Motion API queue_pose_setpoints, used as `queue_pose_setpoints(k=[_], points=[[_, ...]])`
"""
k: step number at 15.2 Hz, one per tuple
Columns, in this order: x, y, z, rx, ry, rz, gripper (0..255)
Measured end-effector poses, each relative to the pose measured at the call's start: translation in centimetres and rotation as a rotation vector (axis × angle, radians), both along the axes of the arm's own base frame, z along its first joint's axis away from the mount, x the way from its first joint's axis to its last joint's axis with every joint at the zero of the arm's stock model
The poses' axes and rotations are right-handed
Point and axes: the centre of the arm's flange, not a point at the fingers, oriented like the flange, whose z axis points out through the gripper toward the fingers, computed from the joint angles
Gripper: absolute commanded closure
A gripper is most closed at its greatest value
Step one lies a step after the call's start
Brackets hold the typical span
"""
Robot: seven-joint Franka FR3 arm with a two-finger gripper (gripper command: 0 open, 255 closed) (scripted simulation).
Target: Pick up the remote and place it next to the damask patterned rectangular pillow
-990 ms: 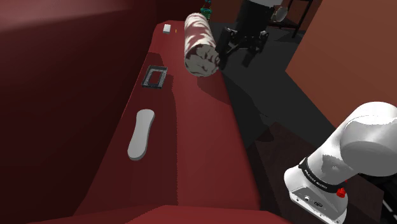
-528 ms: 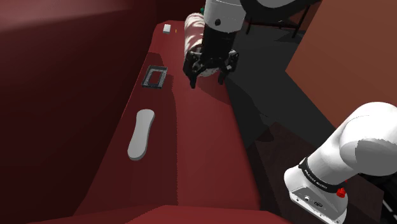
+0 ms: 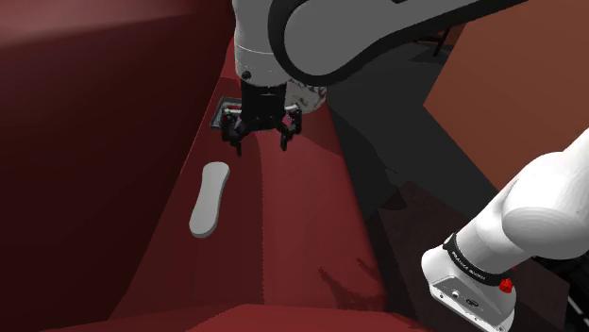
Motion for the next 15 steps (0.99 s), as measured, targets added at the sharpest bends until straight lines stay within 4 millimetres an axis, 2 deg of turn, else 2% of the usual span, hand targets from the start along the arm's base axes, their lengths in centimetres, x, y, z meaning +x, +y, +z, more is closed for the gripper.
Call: queue_pose_setpoints(k=[5,12,15], points=[[2.7,4.6,-3.7,-0.021,0.018,-0.069,0],[7.8,10.4,-9.6,-0.049,0.042,-0.163,0],[8.4,11.2,-11.2,-0.054,0.043,-0.175,0]])
